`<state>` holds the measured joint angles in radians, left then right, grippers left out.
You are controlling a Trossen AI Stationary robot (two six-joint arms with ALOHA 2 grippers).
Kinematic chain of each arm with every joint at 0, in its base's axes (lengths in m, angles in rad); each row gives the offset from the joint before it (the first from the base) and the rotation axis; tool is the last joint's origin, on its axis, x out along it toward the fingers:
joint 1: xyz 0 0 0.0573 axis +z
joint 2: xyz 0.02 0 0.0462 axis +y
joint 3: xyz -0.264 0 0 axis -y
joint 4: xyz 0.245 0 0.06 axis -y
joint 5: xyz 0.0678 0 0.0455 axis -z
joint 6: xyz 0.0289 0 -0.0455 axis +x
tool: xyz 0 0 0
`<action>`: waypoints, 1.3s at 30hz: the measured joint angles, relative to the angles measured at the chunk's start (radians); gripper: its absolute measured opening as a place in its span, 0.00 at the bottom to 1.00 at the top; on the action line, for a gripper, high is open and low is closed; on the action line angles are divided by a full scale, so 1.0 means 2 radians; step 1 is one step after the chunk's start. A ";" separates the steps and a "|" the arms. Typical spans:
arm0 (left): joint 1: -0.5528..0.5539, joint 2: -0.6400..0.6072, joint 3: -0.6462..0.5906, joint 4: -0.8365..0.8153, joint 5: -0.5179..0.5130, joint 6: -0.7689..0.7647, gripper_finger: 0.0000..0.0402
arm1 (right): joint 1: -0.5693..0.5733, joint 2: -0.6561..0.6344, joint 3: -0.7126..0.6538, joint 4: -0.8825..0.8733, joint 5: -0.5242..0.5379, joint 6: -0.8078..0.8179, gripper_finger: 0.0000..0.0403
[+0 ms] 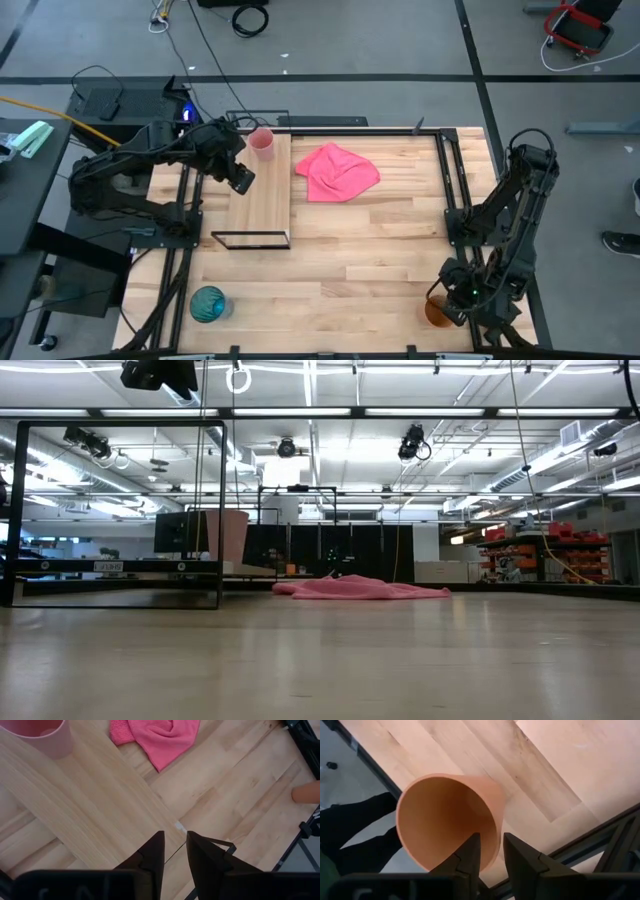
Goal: Stack small to large cups/mugs on shelf
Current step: Put the orange cup on the shelf
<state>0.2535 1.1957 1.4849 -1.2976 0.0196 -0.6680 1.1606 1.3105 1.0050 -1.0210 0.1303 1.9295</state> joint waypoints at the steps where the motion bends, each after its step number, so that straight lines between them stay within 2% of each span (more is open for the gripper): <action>1: 0.000 0.000 0.000 0.000 0.000 0.000 0.22 | 0.000 0.003 0.000 0.000 0.000 0.001 0.23; 19: 0.000 0.000 0.000 0.000 0.000 0.000 0.21 | 0.000 0.050 0.000 0.009 0.000 0.016 0.21; 29: 0.000 0.000 0.000 0.000 0.000 0.000 0.21 | -0.003 0.055 0.000 0.009 0.000 0.038 0.03; 33: 0.000 0.000 0.000 0.000 0.000 0.000 0.21 | -0.015 0.055 0.000 0.005 0.000 0.027 0.03; 39: 0.000 0.000 0.000 0.000 0.000 0.004 0.21 | -0.053 0.046 0.000 0.004 -0.001 -0.043 0.02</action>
<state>0.2539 1.1957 1.4849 -1.2976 0.0193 -0.6605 1.0544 1.4032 1.0050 -1.0122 0.1292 1.8445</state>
